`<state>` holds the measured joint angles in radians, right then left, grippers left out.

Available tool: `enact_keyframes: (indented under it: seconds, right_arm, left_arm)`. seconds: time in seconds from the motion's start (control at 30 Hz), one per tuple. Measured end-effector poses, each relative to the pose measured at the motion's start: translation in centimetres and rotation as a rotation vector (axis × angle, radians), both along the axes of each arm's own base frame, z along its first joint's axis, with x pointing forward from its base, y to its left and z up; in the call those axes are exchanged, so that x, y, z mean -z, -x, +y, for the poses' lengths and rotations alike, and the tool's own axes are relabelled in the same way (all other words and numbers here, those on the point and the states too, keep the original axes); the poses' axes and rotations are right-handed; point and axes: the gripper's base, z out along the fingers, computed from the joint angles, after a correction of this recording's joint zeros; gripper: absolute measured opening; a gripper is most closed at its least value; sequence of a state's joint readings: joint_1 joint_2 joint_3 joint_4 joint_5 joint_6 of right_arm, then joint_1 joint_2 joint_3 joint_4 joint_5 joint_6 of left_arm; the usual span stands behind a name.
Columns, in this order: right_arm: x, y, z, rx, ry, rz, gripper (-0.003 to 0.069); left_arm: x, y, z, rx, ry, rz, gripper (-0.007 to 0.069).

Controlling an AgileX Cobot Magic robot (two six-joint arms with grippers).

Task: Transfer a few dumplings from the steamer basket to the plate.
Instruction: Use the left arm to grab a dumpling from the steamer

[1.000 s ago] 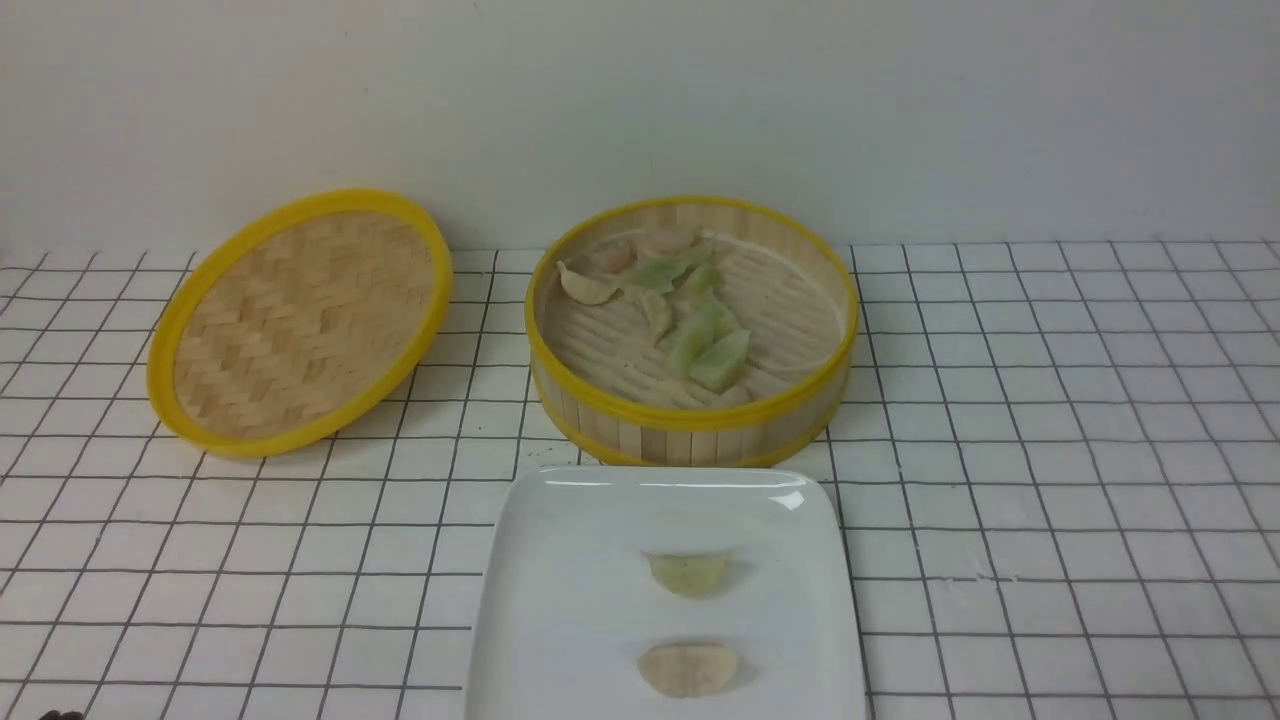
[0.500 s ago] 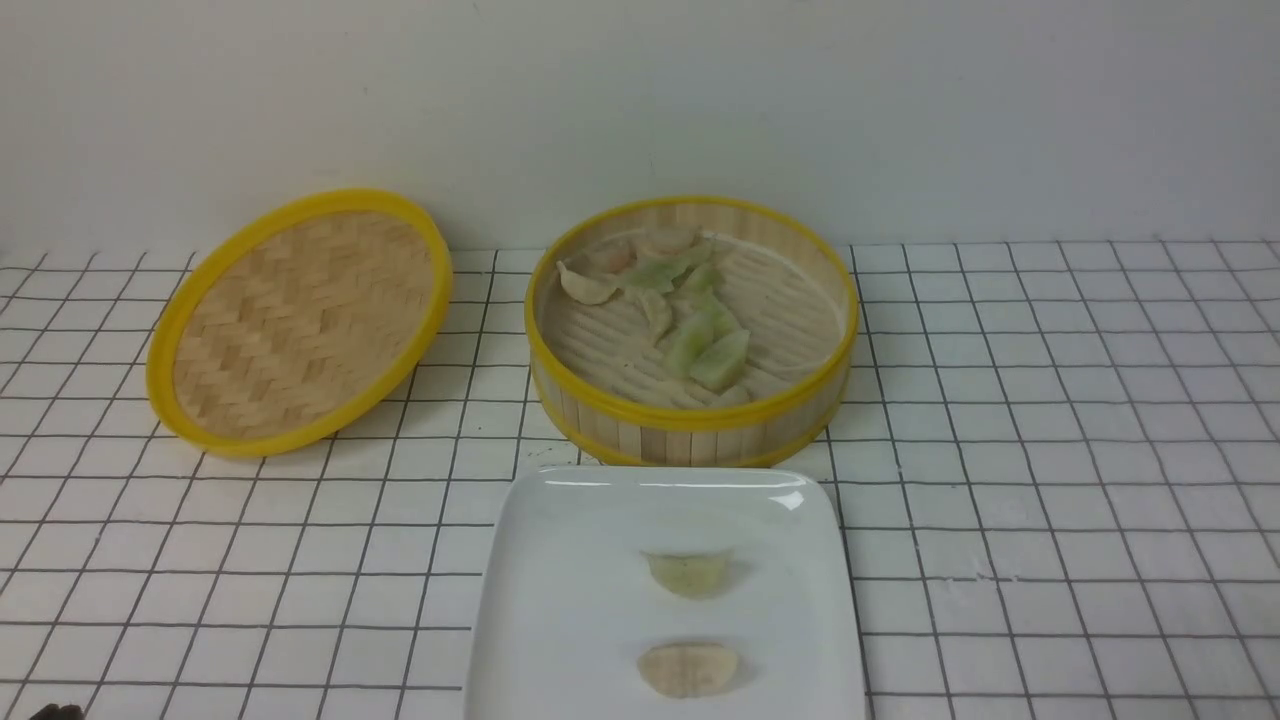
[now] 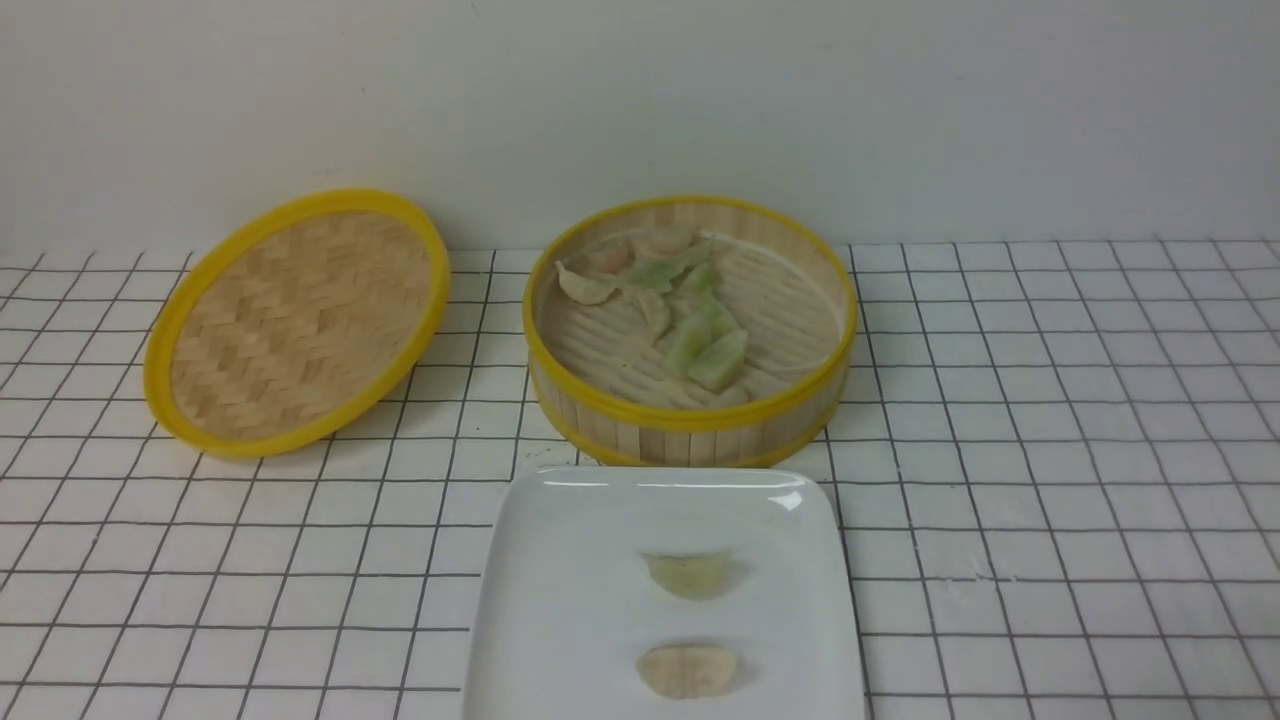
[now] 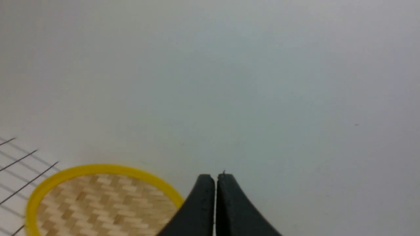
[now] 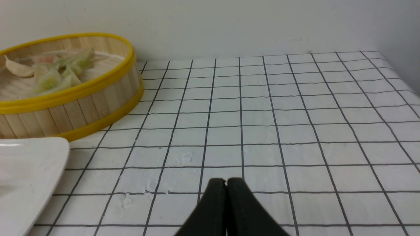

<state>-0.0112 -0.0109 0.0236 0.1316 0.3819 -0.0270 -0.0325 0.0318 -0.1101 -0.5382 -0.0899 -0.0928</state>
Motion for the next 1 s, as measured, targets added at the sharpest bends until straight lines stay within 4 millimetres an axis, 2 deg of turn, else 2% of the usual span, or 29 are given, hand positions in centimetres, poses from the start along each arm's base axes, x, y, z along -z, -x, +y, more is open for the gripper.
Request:
enact_keyframes:
  seconds: [0.07,0.13,0.2,0.3,0.33,0.47,0.5,0.53,0.6,0.63,0.67,0.73,0.77,0.8,1.0]
  right_arm:
    - [0.0,0.0,0.0,0.000,0.000,0.000,-0.0015]
    - [0.0,0.0,0.0,0.000,0.000,0.000,-0.0015]
    - [0.0,0.0,0.0,0.000,0.000,0.000,-0.0015]
    - [0.0,0.0,0.0,0.000,0.000,0.000,-0.0015]
    - [0.0,0.0,0.0,0.000,0.000,0.000,-0.0015]
    - [0.0,0.0,0.0,0.000,0.000,0.000,-0.0015]
    - [0.0,0.0,0.0,0.000,0.000,0.000,-0.0015]
    - [0.0,0.0,0.0,0.000,0.000,0.000,-0.0015]
    - [0.0,0.0,0.0,0.000,0.000,0.000,-0.0015]
    - [0.0,0.0,0.0,0.000,0.000,0.000,-0.0015]
    - [0.0,0.0,0.0,0.000,0.000,0.000,-0.0015]
    - [0.0,0.0,0.0,0.000,0.000,0.000,-0.0015]
    - [0.0,0.0,0.0,0.000,0.000,0.000,-0.0015]
    - [0.0,0.0,0.0,0.000,0.000,0.000,-0.0015]
    - [0.0,0.0,0.0,0.000,0.000,0.000,-0.0015]
  left_arm:
    - [-2.0,-0.3,-0.4,0.042,-0.024,0.050,-0.0006]
    - [-5.9,-2.2,-1.5,0.140,-0.122,0.248,-0.0006]
    - [-7.5,-3.4,-2.0,0.202,-0.175,0.366,-0.0006]
    - [-8.9,-7.3,-3.0,0.337,-0.288,0.647,-0.0006]
    - [-9.2,-9.4,-3.4,0.409,-0.332,0.775,-0.0006]
    - [-8.2,-15.6,-4.0,0.556,-0.402,1.021,-0.0006]
    - [-8.1,-16.0,-4.1,0.562,-0.402,1.030,-0.0006]
    - [-7.1,-19.0,-4.5,0.610,-0.418,1.101,-0.0006]
    - [-6.3,-20.8,-5.1,0.640,-0.437,1.141,-0.0006]
    - [-5.4,-22.8,-6.1,0.676,-0.477,1.179,-0.0006]
    - [-5.2,-23.3,-6.4,0.687,-0.489,1.189,-0.0006]
    - [-4.1,-26.1,-8.7,0.734,-0.569,1.241,-0.0006]
    - [-3.9,-26.5,-9.1,0.739,-0.579,1.249,-0.0006]
    - [-3.4,-28.3,-10.9,0.756,-0.618,1.273,-0.0006]
    - [-3.3,-32.6,-15.0,0.769,-0.742,1.283,-0.0006]
